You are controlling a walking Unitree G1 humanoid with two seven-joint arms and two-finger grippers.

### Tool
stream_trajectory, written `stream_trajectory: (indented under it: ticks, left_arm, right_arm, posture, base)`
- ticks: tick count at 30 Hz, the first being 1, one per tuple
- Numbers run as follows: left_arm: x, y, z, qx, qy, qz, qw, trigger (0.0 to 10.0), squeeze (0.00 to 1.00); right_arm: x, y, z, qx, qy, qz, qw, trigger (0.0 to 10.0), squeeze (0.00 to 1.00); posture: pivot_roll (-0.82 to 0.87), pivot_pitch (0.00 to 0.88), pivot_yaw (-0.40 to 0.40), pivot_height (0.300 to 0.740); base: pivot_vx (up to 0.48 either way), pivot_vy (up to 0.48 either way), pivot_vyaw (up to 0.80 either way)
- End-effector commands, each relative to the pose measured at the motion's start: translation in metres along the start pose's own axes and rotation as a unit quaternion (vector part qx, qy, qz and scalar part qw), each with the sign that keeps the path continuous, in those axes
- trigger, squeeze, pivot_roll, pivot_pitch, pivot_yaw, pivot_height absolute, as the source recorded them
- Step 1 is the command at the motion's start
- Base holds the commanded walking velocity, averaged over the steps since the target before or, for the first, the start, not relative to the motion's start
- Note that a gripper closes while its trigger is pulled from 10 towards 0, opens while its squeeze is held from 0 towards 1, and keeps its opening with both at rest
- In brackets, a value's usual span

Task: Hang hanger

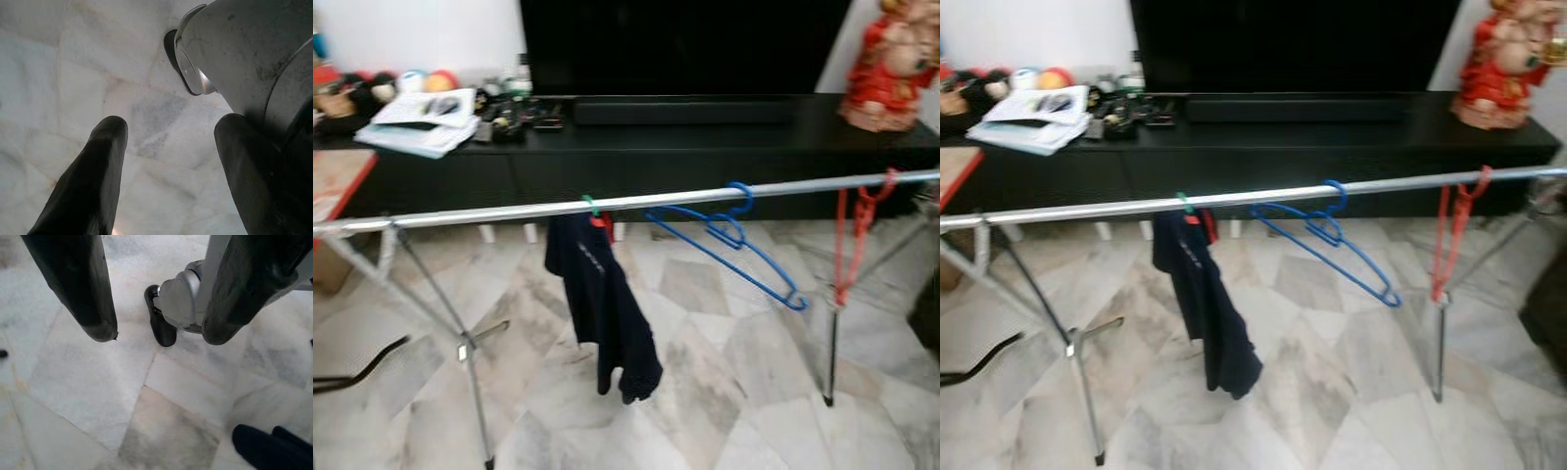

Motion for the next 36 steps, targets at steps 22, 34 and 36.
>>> stream_trajectory:
  ticks: [22, 34, 36]
  left_arm:
    - [-0.0094, -0.0014, -0.0006, -0.003, 0.000, 0.013, 1.000, 10.0, 0.00]
    - [-0.0085, -0.0014, -0.0002, -0.003, 0.001, 0.012, 1.000, 10.0, 0.00]
    - [-0.0082, -0.0014, -0.0004, -0.004, -0.007, 0.010, 1.000, 10.0, 0.00]
  right_arm:
    - [-0.0090, -0.0019, -0.0021, -0.001, -0.009, 0.019, 1.000, 10.0, 0.00]
    - [-0.0084, -0.0017, -0.0017, 0.000, -0.011, 0.019, 1.000, 10.0, 0.00]
    - [-0.0082, -0.0015, -0.0015, 0.000, -0.010, 0.020, 1.000, 10.0, 0.00]
  posture:
    - [-0.06, 0.069, 0.016, 0.740]
    - [-0.06, 0.085, 0.014, 0.740]
    - [-0.06, 0.088, 0.015, 0.740]
  base:
    - [0.000, -0.113, -0.77]
    - [0.000, 0.000, -0.76]
    - [0.000, 0.000, -0.76]
Point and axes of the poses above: a point about 5 cm out from each wrist's last joint towards the gripper, its own y axis pointing out of the wrist towards the gripper, its own x axis along the axis of the wrist's last joint, z = x × y, the point moved 3 cm from there along y, pointing out of the wrist towards the gripper, and after that the axes turned 5 degrees about y, right-handed, at the moved point
